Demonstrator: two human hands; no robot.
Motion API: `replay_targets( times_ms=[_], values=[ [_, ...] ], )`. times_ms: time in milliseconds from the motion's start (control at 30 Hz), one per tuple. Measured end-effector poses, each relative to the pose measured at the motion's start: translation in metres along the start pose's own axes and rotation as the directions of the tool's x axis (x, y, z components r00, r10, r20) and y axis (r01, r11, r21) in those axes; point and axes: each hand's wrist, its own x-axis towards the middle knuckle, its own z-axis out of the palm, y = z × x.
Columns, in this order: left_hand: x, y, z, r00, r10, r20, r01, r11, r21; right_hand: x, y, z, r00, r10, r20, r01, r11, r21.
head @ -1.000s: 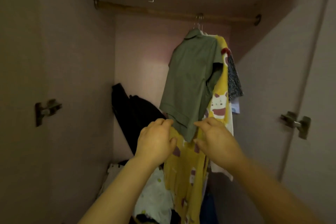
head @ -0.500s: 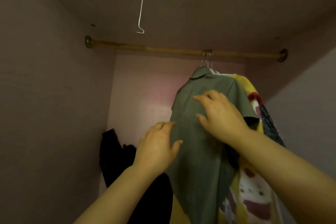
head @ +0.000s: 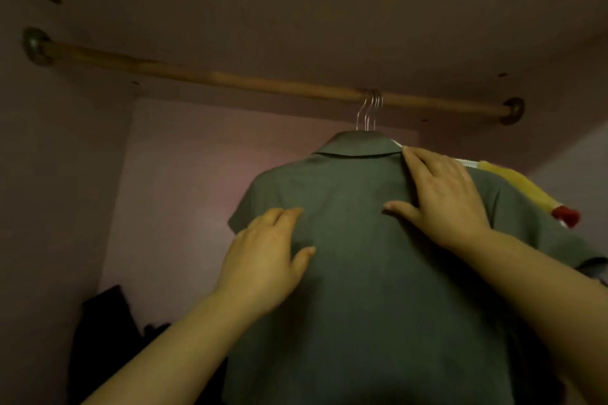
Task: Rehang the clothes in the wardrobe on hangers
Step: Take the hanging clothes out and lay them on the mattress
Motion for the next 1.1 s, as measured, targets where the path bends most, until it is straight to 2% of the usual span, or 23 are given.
replay_targets(
  times_ms=[233, 367, 600, 833, 1100],
  values=[
    [0.051, -0.001, 0.014, 0.994, 0.012, -0.106, -0.004, 0.997, 0.072, 0.015, 0.013, 0.032, 0.994, 0.060, -0.092, -0.053, 0.996, 0.075],
    [0.079, -0.002, 0.014, 0.987, 0.023, -0.157, -0.005, 0.993, 0.115, 0.025, 0.017, 0.042, 0.983, 0.036, -0.181, -0.014, 0.992, 0.122],
    [0.119, -0.005, 0.023, 0.996, -0.002, -0.091, 0.020, 0.980, 0.200, 0.038, 0.023, 0.050, 0.951, 0.011, -0.309, 0.054, 0.978, 0.200],
    [0.123, -0.007, 0.011, 0.980, -0.003, -0.201, 0.042, 0.981, 0.190, 0.050, 0.025, 0.040, 0.933, 0.005, -0.361, 0.097, 0.960, 0.264],
    [0.112, -0.008, -0.014, 0.976, 0.002, -0.217, 0.045, 0.977, 0.208, 0.055, 0.014, 0.038, 0.949, -0.022, -0.315, 0.129, 0.937, 0.323]
  ],
)
